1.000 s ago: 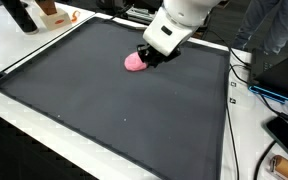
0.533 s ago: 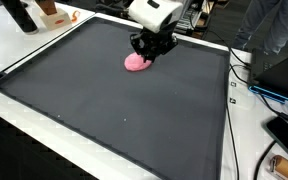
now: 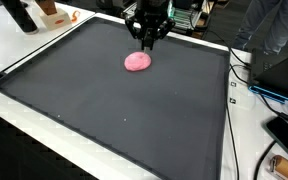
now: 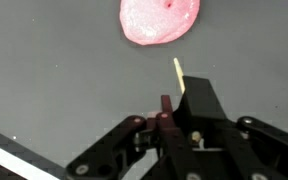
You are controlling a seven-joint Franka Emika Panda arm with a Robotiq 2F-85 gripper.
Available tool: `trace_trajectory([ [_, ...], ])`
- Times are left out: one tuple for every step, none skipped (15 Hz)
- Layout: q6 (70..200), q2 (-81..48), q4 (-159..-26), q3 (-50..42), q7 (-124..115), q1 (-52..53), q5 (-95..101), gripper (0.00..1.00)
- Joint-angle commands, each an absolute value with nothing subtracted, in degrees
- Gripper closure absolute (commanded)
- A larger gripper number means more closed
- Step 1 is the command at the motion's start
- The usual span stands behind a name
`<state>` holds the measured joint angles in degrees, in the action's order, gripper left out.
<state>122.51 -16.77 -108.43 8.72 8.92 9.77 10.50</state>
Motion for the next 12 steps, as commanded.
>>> trace_trajectory([
  [126.6,-9.5,-116.8,9.1,10.7,7.9,5.9,0.94],
  [127.2,-8.3,-118.1,9.0,10.8,7.7,5.2,0.94],
  [127.8,-7.1,-119.3,9.0,11.0,7.5,4.1,0.94],
  [128.2,-5.9,-120.5,8.9,11.0,7.3,3.2,0.94],
  [128.8,-4.8,-121.5,8.8,11.1,7.2,2.4,0.94],
  [129.1,-3.8,-122.6,8.7,11.0,7.1,1.7,0.94],
  [129.4,-2.9,-123.4,8.5,10.9,7.1,1.2,0.94],
  [129.4,-2.1,-124.2,8.4,10.9,7.0,0.6,0.94],
  [129.4,-1.4,-124.8,8.3,10.8,7.0,0.2,0.94],
  [129.2,-0.8,-125.4,8.2,10.6,7.0,-0.2,0.94],
  [129.0,-0.2,-125.9,8.1,10.6,7.0,-0.7,0.94],
  [128.8,0.2,-126.4,8.0,10.4,7.0,-1.1,0.94],
])
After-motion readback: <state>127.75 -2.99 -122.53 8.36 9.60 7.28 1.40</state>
